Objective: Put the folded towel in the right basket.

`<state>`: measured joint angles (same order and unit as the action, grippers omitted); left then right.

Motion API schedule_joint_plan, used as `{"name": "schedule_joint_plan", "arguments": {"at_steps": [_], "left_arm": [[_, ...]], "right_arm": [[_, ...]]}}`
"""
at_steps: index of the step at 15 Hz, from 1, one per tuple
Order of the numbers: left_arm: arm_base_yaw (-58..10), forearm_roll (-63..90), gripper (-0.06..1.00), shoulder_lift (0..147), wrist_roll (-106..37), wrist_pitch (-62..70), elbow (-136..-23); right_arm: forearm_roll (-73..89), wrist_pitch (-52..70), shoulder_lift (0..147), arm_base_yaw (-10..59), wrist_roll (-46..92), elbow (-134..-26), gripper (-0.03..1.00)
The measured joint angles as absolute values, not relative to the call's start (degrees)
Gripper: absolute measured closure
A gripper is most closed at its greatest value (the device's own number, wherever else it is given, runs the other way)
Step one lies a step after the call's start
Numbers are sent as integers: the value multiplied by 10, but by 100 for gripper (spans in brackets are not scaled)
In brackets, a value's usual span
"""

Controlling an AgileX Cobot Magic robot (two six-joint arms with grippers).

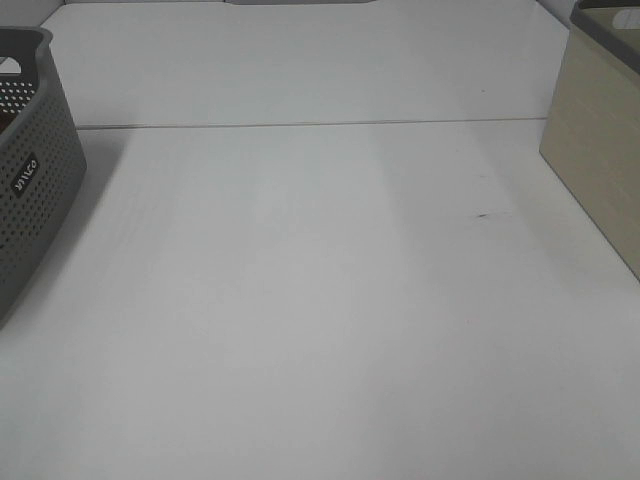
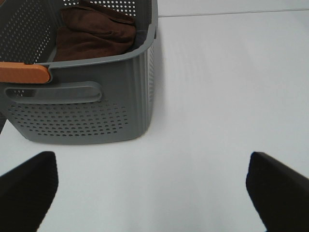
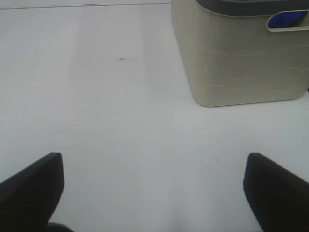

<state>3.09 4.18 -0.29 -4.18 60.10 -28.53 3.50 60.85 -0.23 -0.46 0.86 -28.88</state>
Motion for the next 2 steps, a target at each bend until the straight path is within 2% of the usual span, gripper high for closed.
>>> {"name": "schedule_joint_plan", "arguments": {"at_steps": [2], "left_arm": [[31,42,-4,-3,-42,601,-285]], "right_arm": [[35,608,-2,-5,9,-289,1]]}}
